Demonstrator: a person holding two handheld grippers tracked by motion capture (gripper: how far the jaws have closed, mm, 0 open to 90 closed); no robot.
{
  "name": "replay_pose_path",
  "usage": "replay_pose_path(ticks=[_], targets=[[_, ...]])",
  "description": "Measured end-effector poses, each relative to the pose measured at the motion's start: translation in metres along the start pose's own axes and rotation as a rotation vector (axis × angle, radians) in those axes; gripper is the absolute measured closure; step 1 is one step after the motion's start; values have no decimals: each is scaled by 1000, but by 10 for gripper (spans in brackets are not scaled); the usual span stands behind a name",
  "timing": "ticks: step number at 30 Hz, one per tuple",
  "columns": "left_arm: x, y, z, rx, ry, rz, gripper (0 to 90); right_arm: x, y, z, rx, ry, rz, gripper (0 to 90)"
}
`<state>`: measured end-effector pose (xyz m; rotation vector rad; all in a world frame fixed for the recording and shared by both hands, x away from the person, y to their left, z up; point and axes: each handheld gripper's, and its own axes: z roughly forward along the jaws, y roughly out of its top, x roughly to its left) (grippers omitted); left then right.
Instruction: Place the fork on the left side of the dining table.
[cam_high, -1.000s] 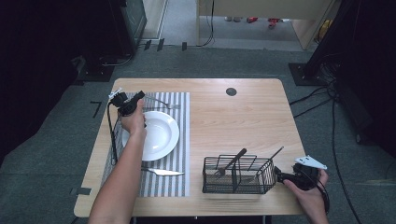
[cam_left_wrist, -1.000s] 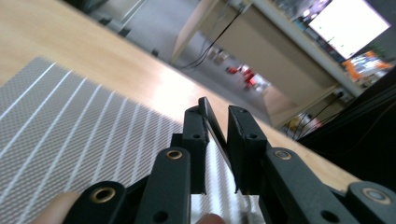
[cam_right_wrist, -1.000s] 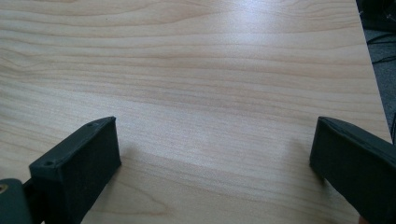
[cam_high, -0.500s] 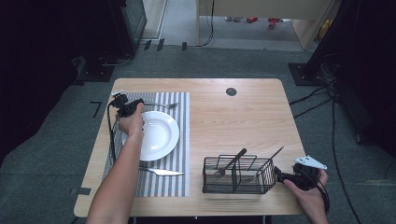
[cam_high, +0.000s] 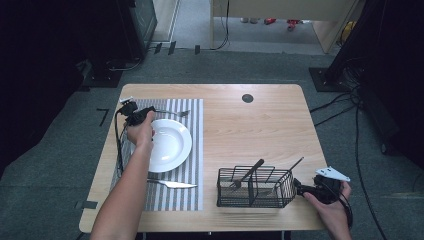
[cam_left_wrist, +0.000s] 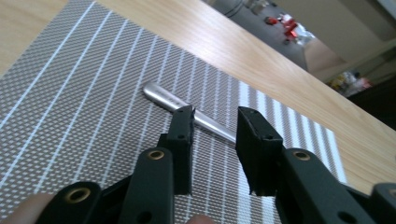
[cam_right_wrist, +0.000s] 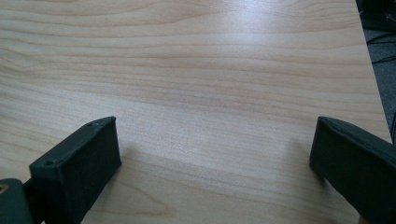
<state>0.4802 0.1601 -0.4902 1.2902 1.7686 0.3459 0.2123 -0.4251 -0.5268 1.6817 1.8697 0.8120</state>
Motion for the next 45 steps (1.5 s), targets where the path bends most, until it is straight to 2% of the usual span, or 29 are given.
replay_pose_path(ticks=[1, 6, 10, 13, 15, 21, 28, 31, 36, 45], targets=[[-1, 0, -4, -21, -28, 32, 640, 0, 0, 0, 0, 0, 0, 14], [-3, 2, -15, -69, -51, 93, 553, 0, 0, 0, 0, 0, 0, 14], [-3, 3, -21, -77, -72, 125, 490, 0, 0, 0, 0, 0, 0, 14], [-6, 2, -29, -89, -95, 175, 450, 0, 0, 0, 0, 0, 0, 14], [-6, 1, -31, -91, -97, 191, 417, 0, 0, 0, 0, 0, 0, 14], [-10, -3, -45, -87, -105, 281, 264, 0, 0, 0, 0, 0, 0, 14], [-13, -9, -60, -79, -101, 349, 112, 0, 0, 0, 0, 0, 0, 14], [-12, -11, -65, -84, -102, 358, 97, 0, 0, 0, 0, 0, 0, 14], [-13, -20, -78, -77, -82, 411, 96, 0, 0, 0, 0, 0, 0, 14], [-19, -35, -105, -95, -130, 447, 95, 0, 0, 0, 0, 0, 0, 14]])
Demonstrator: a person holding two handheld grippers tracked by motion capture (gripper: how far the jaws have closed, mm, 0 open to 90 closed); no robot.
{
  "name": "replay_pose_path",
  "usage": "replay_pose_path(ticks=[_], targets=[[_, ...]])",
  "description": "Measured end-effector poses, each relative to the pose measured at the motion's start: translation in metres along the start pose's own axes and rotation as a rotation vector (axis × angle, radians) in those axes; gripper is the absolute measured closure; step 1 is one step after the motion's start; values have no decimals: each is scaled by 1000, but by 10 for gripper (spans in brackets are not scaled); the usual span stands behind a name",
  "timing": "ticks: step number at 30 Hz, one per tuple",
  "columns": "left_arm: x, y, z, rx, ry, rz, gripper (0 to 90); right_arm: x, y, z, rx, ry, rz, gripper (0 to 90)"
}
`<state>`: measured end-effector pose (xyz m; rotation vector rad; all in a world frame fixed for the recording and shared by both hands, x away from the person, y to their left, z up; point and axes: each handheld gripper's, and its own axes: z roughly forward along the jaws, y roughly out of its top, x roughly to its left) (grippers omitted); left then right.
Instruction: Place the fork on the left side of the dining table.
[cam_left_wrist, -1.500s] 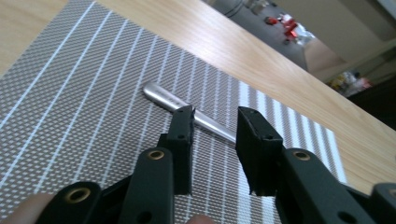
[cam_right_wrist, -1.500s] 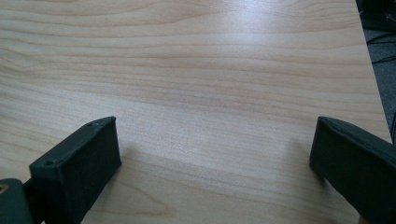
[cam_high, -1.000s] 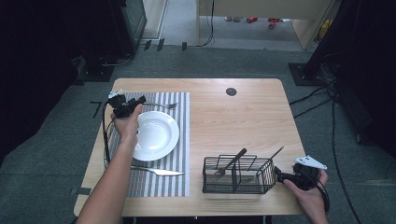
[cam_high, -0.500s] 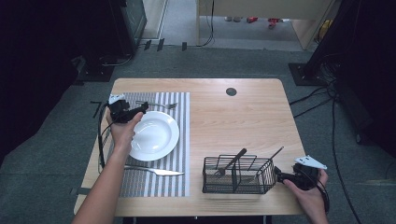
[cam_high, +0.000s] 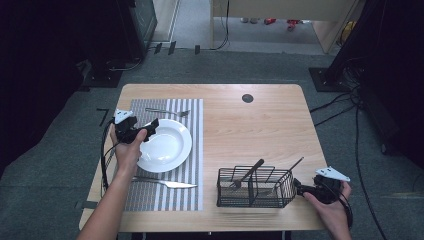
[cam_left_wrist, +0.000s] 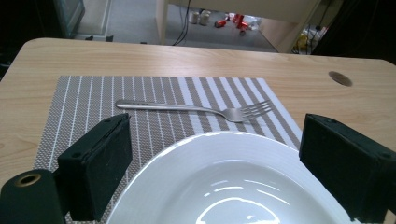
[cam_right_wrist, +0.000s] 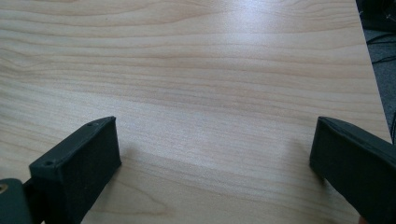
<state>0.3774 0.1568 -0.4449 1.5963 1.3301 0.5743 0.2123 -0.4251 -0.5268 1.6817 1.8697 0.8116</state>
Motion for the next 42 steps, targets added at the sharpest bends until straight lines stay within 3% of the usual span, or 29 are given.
replay_pose_path(ticks=[8, 13, 20, 42], targets=[[-10, -10, -22, -18, -31, 29, 96, 0, 0, 0, 0, 0, 0, 14], [-11, -18, -35, -23, -56, 5, 96, 0, 0, 0, 0, 0, 0, 14], [-15, -33, -54, -25, -78, 21, 96, 0, 0, 0, 0, 0, 0, 14], [1, -76, -122, -26, -21, 104, 95, 0, 0, 0, 1, -1, -1, 14]])
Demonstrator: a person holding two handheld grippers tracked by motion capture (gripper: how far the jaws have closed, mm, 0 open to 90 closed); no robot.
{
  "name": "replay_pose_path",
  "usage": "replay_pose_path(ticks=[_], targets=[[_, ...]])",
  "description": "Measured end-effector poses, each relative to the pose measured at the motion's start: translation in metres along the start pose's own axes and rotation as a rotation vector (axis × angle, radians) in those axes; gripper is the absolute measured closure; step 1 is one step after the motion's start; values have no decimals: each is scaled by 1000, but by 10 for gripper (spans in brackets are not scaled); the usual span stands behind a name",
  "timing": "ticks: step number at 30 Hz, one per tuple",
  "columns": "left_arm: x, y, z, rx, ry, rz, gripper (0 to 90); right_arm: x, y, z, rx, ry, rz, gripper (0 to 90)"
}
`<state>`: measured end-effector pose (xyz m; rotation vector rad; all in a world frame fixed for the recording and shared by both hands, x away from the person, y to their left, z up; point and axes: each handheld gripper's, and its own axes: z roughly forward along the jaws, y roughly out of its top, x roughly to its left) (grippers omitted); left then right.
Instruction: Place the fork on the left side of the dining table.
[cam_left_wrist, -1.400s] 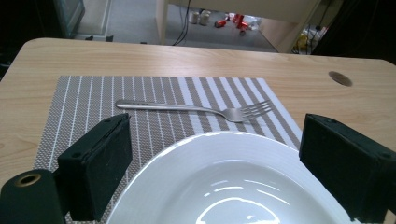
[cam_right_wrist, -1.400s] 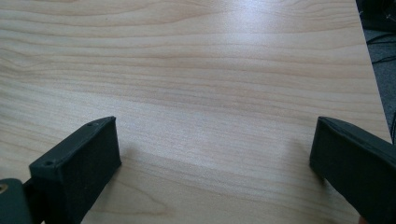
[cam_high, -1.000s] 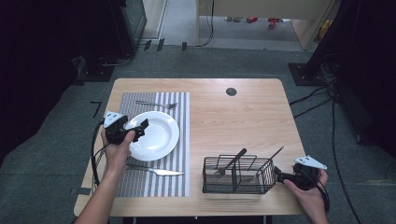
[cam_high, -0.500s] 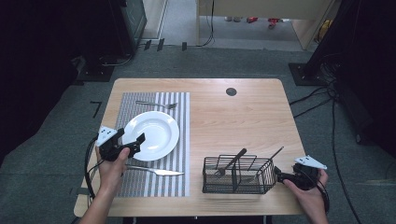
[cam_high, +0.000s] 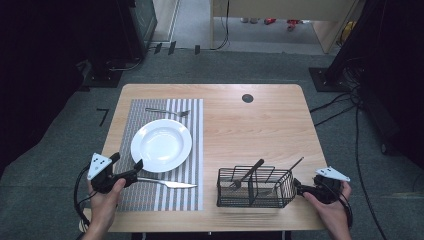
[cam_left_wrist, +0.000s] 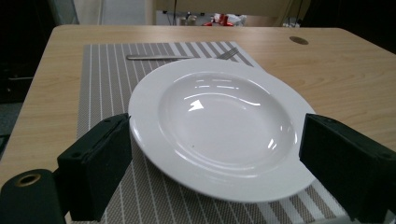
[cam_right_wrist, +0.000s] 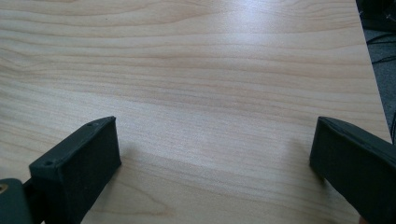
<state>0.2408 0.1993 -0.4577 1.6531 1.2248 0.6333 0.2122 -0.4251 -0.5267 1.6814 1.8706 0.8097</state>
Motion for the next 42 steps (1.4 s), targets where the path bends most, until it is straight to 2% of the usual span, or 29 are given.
replay_pose_path(ticks=[6, 15, 17, 22, 26, 31, 34, 42], targets=[[4, -15, -12, 25, 14, 10, 95, 0, 0, 0, 0, 0, 0, 14], [11, -33, -23, 46, 28, -7, 95, 0, 0, 0, 0, 0, 0, 14], [15, -39, -26, 59, 55, 10, 95, 0, 0, 0, 0, 0, 0, 13], [21, -47, -32, 73, 84, 23, 95, 0, 0, 0, 0, 0, 0, 14], [25, -55, -34, 99, 97, 24, 95, 0, 0, 0, 0, 0, 0, 14], [30, -62, -38, 133, 118, 55, 95, 0, 0, 0, 0, 0, 0, 13], [33, -65, -38, 148, 123, 48, 96, 0, 0, 0, 0, 0, 0, 13], [30, -71, -31, 190, 125, 68, 96, 0, 0, 0, 0, 0, 0, 13]])
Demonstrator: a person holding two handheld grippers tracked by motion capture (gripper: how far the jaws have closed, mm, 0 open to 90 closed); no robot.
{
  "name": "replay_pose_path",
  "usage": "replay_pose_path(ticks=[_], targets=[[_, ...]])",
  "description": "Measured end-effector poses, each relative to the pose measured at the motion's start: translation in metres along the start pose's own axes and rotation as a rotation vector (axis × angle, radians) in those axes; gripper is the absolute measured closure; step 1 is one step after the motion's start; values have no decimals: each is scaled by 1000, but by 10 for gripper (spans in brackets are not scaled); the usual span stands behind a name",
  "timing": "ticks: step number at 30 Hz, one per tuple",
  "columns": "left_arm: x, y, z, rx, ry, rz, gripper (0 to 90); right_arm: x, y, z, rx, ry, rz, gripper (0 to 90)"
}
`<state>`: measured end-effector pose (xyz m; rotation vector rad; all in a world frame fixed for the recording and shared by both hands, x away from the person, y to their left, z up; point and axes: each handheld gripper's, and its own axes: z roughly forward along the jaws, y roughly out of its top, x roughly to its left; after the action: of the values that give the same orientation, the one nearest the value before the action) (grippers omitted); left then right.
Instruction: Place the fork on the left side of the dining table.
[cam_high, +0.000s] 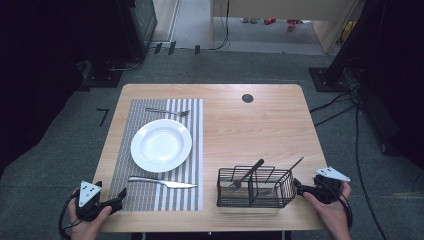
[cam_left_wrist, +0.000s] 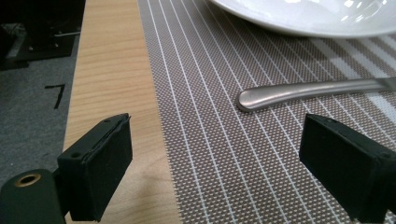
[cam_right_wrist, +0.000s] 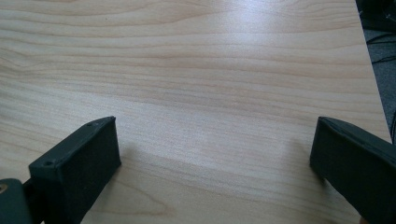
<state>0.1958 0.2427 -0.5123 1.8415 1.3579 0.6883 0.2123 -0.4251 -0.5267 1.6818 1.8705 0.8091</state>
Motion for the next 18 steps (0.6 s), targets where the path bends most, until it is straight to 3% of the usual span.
replay_pose_path(ticks=[11, 15, 18], targets=[[-5, -1, 7, 57, 21, 38, 96, 0, 0, 0, 0, 0, 0, 13], [-7, -1, 11, 95, 26, 39, 96, 0, 0, 0, 0, 0, 0, 13], [-4, -1, 11, 104, 10, 11, 95, 0, 0, 0, 0, 0, 0, 13]])
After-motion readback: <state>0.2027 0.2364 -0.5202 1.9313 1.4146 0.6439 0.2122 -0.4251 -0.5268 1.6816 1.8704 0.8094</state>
